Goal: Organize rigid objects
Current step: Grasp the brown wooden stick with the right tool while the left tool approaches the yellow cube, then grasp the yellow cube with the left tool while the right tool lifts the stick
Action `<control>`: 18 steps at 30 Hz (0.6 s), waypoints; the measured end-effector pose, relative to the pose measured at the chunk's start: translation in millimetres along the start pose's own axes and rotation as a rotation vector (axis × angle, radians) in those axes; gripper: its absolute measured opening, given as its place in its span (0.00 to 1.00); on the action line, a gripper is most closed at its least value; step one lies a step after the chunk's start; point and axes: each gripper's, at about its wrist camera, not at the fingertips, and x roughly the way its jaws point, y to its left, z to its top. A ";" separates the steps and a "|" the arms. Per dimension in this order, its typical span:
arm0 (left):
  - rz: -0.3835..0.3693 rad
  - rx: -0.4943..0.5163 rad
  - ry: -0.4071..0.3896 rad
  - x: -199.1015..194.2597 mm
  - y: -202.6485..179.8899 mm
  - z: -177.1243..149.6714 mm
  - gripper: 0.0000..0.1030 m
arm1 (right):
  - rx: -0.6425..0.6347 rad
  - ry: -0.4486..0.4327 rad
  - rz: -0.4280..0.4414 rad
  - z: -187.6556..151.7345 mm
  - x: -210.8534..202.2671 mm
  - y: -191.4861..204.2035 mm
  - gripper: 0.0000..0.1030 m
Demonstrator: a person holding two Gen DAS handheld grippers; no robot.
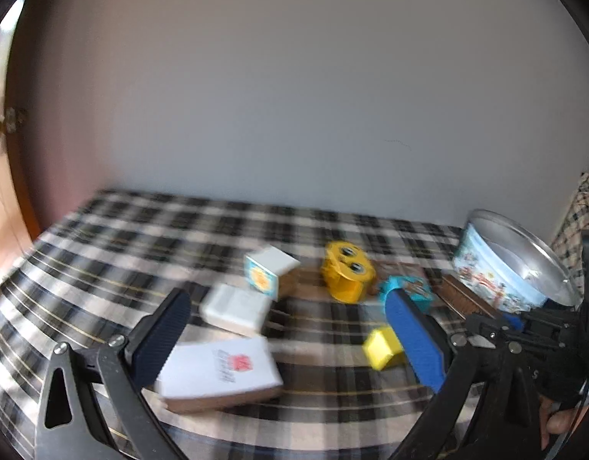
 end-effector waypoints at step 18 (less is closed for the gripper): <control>-0.014 0.051 0.346 70.0 -65.9 -16.6 0.39 | 0.116 -0.083 0.078 -3.9 -26.3 -26.7 0.17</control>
